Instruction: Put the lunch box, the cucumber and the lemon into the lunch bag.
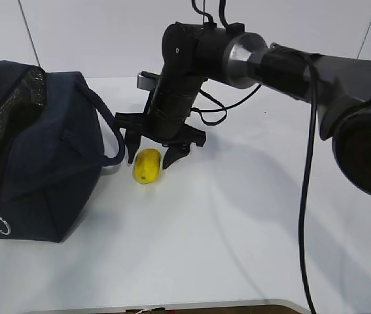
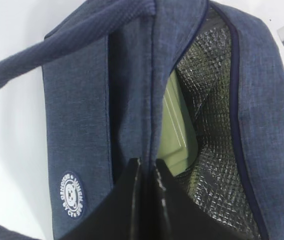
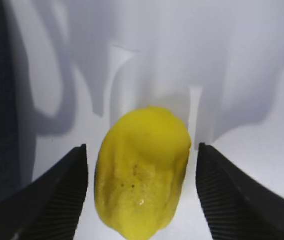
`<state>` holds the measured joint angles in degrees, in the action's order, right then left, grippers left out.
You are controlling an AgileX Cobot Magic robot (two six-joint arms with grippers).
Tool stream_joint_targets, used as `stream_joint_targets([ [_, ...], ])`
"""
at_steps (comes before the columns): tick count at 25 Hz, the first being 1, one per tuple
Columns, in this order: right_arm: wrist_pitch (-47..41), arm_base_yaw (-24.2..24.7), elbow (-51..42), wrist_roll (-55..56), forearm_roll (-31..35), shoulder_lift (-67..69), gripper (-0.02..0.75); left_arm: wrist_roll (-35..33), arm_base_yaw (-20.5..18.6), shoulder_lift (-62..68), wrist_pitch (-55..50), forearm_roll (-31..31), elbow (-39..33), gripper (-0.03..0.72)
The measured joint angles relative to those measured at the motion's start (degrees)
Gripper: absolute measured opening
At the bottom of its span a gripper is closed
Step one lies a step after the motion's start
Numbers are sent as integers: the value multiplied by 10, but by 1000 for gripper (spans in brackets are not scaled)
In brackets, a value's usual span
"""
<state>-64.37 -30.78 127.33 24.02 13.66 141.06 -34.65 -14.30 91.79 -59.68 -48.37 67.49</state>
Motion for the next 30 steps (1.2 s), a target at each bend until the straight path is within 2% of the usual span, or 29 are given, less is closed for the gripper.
stream_joint_targets([
  [18, -1, 0, 0, 0, -4, 13, 478, 0, 0, 0, 0, -1, 0, -15],
  [23, -1, 0, 0, 0, -2, 14, 407, 0, 0, 0, 0, -1, 0, -15],
  [30, -10, 0, 4, 0, 0, 14, 403, 0, 0, 0, 0, -2, 0, -15],
])
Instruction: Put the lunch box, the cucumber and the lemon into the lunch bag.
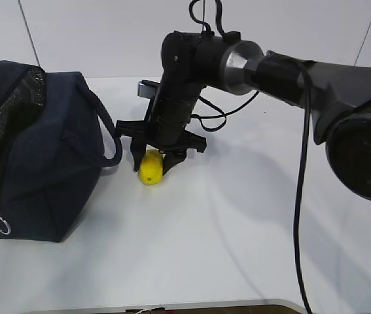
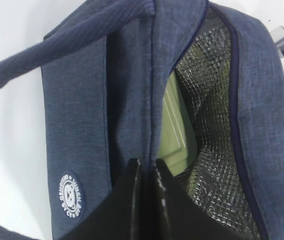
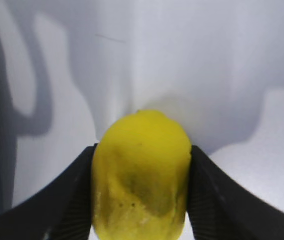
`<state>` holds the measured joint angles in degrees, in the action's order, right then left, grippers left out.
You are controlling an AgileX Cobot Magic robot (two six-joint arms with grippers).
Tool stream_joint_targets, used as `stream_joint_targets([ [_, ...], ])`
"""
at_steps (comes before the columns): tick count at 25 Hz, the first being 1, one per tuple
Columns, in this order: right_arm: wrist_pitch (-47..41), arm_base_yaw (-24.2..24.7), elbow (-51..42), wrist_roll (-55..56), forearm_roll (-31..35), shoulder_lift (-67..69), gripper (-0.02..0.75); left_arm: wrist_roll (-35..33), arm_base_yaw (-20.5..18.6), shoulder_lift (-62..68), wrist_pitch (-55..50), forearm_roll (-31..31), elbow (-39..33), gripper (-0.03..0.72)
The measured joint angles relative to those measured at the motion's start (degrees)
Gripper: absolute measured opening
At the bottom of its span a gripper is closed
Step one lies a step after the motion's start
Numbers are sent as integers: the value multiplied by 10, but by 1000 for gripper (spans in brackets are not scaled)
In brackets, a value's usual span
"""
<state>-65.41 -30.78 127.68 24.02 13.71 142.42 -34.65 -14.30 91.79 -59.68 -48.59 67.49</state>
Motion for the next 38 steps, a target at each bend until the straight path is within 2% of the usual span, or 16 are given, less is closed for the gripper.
stream_joint_targets([
  [5, -35, 0, 59, 0, -9, 0, 402, -1, 0, 0, 0, 0, 0, -15],
  [14, -60, 0, 255, 0, -57, 0, 400, -2, 0, 0, -1, -6, 0, -15],
  [18, -63, 0, 302, 0, -19, 0, 400, -9, 0, 0, -5, -31, 0, -15],
  [26, -66, -6, 316, -25, 121, 0, 400, -18, 0, 0, -7, -56, 0, -15],
  [38, -66, -71, 316, -83, 168, 28, 399, -28, 0, 0, -19, -74, 0, -15],
])
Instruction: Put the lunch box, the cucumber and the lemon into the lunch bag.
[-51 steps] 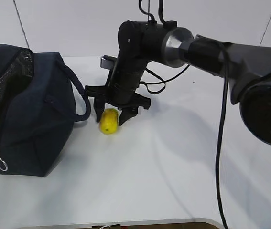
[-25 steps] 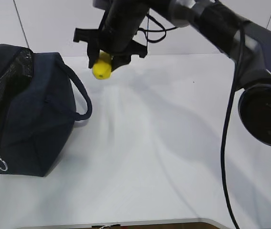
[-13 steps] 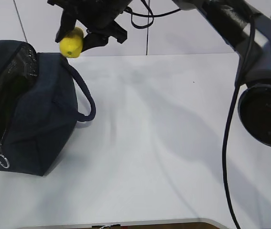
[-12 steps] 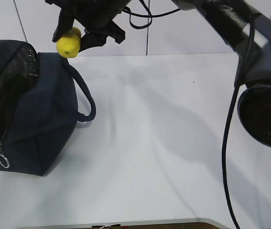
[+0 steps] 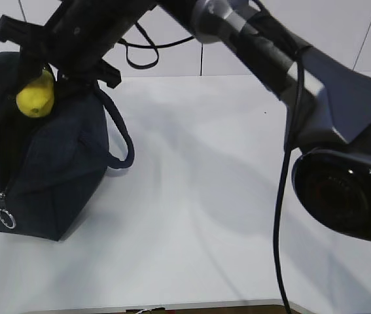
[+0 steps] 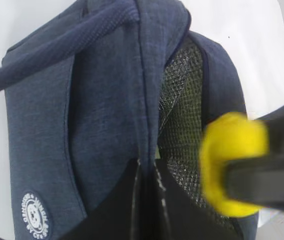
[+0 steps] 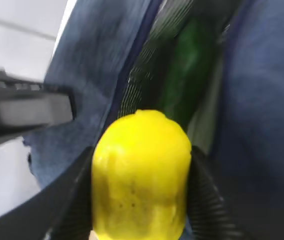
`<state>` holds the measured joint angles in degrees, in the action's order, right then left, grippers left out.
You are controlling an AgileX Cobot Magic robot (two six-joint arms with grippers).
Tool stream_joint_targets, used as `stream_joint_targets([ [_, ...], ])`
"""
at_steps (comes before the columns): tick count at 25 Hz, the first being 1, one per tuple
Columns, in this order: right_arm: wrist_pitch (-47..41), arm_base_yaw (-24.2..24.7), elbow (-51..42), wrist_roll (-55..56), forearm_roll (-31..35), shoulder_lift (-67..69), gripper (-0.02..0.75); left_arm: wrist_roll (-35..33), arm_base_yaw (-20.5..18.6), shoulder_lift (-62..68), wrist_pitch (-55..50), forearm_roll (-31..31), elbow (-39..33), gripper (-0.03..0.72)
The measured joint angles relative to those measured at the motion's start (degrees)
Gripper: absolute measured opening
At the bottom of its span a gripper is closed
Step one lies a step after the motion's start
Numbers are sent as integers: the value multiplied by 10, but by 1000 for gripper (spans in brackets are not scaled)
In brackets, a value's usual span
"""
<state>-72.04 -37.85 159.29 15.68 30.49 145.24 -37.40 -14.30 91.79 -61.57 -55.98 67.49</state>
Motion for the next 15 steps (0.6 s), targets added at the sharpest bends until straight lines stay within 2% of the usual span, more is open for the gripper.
stream_joint_targets([
  [9, 11, -7, 0, -32, 6, 25, 414, -10, 0, 0, -12, -13, 0, -15],
  [15, 20, -7, 0, -52, 8, 25, 468, -12, 0, 0, -12, -13, 0, -15],
])
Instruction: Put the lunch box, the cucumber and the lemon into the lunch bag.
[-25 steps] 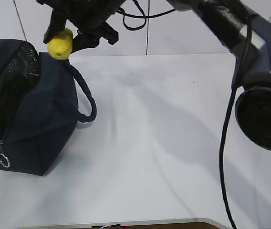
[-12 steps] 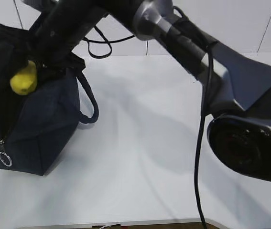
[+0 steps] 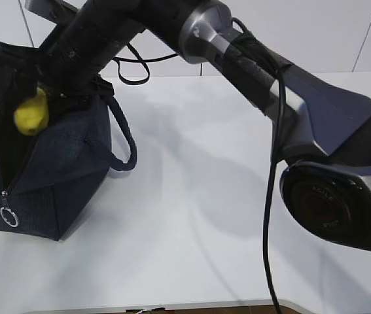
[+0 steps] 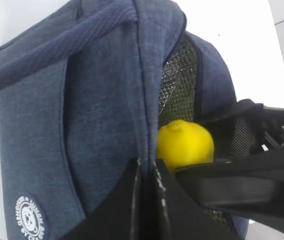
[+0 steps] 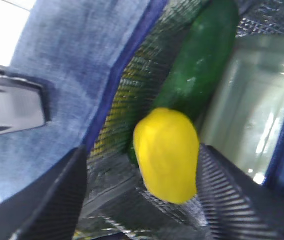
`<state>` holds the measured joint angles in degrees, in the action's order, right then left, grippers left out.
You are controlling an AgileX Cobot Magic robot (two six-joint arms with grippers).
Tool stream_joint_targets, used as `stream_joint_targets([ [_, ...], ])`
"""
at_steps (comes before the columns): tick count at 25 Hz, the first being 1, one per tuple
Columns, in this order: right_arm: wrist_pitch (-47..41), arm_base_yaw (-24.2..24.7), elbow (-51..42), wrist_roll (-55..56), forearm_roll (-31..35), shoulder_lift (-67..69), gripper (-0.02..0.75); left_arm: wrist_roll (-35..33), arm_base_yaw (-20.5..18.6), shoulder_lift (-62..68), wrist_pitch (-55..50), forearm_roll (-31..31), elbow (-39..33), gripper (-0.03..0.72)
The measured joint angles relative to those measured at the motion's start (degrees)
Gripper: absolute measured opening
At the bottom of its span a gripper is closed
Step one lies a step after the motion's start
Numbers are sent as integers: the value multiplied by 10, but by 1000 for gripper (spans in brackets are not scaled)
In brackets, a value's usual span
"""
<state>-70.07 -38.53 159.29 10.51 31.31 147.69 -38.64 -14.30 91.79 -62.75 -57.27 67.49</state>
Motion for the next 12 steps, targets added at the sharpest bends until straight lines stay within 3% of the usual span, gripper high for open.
stream_joint_targets([
  [6, 1, 0, 0, -3, 2, 0, 538, -1, 0, 0, 0, -1, 0, -15],
  [12, 0, 2, 7, -16, 30, 0, 546, -13, 0, 0, -1, 0, 0, -15],
])
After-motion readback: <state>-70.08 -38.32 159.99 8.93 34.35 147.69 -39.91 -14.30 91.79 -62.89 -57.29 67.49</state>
